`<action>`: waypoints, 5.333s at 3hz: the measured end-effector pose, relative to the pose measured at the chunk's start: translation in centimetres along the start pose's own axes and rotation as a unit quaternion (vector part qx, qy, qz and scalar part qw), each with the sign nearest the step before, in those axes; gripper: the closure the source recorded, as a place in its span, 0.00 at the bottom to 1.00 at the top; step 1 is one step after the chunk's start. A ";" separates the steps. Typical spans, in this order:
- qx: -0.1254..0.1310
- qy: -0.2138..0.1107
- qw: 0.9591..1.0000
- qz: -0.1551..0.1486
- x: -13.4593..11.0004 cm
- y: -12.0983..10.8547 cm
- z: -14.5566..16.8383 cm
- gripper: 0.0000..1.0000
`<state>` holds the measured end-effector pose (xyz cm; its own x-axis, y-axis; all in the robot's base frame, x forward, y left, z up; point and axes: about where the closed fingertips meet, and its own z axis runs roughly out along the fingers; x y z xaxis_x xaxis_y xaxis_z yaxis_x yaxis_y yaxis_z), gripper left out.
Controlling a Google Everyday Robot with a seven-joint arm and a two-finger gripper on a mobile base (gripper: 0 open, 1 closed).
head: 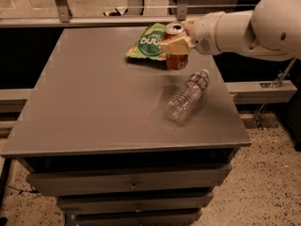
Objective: Move coke can near water bottle
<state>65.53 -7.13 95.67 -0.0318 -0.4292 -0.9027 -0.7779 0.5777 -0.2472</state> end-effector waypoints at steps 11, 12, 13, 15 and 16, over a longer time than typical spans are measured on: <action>0.049 0.013 0.996 0.077 7.2 -5.1 -0.5 0.39; 0.050 0.014 0.995 0.083 7.4 -4.9 -0.7 0.15; 0.044 0.013 0.995 0.090 7.2 -4.6 -0.7 0.00; 0.035 -0.018 0.995 0.091 4.9 -4.6 -4.8 0.00; 0.028 -0.056 0.995 0.076 1.9 -3.9 -10.4 0.00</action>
Offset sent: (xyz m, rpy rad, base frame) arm 0.0675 -0.0486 -0.0273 -0.0002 -0.0023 -0.0995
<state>61.93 -17.45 98.56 -0.0730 -0.2551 -0.9642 -0.7328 0.6695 -0.1216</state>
